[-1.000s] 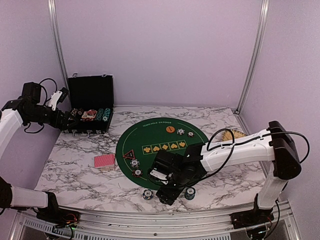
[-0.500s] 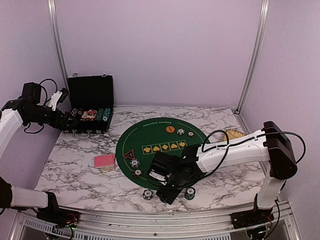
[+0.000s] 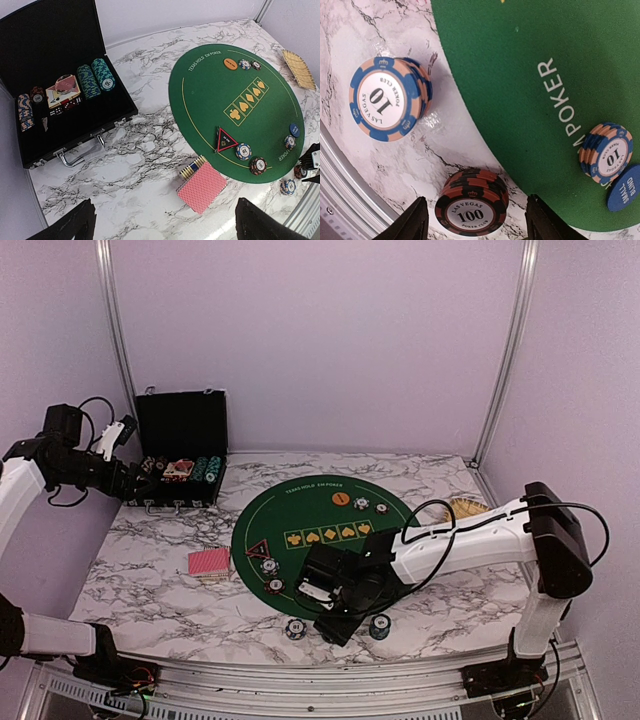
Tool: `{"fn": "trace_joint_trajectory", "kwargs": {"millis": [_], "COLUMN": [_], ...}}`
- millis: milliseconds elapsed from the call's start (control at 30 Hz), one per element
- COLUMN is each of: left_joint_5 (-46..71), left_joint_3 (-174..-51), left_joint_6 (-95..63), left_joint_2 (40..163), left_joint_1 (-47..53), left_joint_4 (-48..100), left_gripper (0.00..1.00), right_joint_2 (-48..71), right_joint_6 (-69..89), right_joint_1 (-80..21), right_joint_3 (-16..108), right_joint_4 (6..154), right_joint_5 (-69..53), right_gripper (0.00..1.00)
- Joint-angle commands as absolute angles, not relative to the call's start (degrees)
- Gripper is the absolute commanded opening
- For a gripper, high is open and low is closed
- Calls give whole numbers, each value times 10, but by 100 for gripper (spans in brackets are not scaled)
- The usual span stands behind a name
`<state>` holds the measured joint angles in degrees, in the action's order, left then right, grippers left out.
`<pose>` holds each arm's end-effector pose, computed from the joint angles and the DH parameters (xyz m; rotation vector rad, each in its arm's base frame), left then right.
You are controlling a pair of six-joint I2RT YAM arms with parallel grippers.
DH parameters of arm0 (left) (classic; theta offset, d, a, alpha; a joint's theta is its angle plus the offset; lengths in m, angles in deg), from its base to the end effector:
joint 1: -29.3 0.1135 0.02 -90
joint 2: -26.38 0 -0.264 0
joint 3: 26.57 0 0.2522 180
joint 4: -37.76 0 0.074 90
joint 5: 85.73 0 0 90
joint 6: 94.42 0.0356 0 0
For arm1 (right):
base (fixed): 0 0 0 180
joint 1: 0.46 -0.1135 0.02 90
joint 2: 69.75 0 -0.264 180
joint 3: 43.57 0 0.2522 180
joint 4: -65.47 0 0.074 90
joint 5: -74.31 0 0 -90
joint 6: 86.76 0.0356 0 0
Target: Distribute texas hold em gaming equipment
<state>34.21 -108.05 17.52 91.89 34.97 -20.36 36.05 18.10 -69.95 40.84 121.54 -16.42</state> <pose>0.2314 0.0051 0.3528 0.5688 2.1375 -0.3378 0.1232 0.3281 0.1686 -1.3583 2.6344 0.2046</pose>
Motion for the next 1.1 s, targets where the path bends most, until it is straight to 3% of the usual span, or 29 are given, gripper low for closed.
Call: {"fn": "trace_joint_trajectory", "kwargs": {"millis": [0,600,1067], "left_joint_5": [346,342,339], "left_joint_3": [-1098,-1099,-1097], "left_joint_6": [179,183,185], "left_joint_2": [915,915,914], "left_joint_1": [351,350,351], "left_joint_4": [-218,-219,-219], "left_gripper": [99,99,99], "right_joint_2": [366,374,359], "right_joint_6": [177,171,170], "right_joint_1": [-695,-692,-692], "right_joint_3": [418,417,432], "right_joint_4": [1203,1200,1216], "right_joint_5": [-165,-163,-142], "right_gripper": [64,54,27]}}
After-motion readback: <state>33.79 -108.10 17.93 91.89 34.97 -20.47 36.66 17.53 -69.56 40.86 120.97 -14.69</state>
